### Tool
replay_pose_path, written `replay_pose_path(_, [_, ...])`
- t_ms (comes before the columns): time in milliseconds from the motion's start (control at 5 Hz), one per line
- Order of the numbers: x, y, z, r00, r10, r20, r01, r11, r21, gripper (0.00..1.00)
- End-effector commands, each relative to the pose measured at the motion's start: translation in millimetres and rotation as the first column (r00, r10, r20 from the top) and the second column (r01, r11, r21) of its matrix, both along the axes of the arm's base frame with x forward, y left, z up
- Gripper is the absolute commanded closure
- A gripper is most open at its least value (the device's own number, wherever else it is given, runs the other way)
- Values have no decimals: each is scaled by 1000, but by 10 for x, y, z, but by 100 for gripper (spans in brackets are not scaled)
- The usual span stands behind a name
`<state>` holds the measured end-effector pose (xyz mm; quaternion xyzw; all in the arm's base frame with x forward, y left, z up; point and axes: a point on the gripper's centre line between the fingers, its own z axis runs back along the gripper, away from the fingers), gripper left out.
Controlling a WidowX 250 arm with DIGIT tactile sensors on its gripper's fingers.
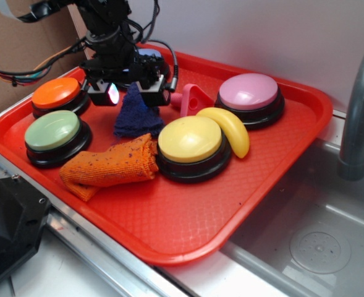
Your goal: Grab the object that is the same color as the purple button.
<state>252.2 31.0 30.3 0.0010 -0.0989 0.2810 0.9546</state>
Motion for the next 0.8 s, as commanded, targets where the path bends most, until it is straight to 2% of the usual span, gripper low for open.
replay_pose_path(0, [7, 79, -72, 1000, 5, -12, -5, 1000, -6, 0])
replay_pose_path(200, [8, 70, -67, 1000, 26, -4, -26, 1000, 5, 24])
replay_pose_path(400, [17, 58, -38, 999, 33, 11, -33, 999, 3, 100])
replay_pose_path(600, [15, 51, -35, 999, 40, 10, -40, 999, 9, 100])
